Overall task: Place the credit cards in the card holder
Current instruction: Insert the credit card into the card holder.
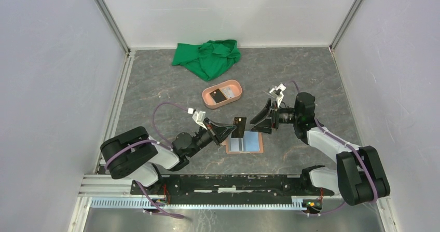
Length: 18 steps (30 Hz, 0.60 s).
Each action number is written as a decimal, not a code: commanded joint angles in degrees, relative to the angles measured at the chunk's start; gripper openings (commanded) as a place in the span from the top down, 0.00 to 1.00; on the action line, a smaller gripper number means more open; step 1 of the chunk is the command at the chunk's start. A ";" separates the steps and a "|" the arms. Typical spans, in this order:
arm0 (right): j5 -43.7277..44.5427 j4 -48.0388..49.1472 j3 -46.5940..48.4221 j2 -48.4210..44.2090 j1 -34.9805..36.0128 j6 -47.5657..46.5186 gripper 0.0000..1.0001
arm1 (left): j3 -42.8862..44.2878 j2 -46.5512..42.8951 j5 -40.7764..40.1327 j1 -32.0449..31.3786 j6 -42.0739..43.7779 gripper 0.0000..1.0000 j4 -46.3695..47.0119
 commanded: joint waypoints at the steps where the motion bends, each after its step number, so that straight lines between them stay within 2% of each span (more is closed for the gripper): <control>1: -0.83 4.72 1.27 -0.78 0.52 1.74 0.31 | 1.88 0.76 -2.95 -0.79 -0.72 0.98 13.57; 7: -0.25 4.64 1.35 0.49 1.14 1.16 0.31 | 4.23 2.29 -3.43 -1.04 -3.26 0.98 13.58; 13: -0.56 4.72 1.79 0.64 1.25 1.16 0.36 | 6.02 2.45 -3.30 -1.27 -4.58 0.98 13.58; 18: -1.11 8.62 1.40 -0.30 1.31 4.51 0.47 | 7.06 3.15 -2.93 -1.38 -5.53 0.98 13.62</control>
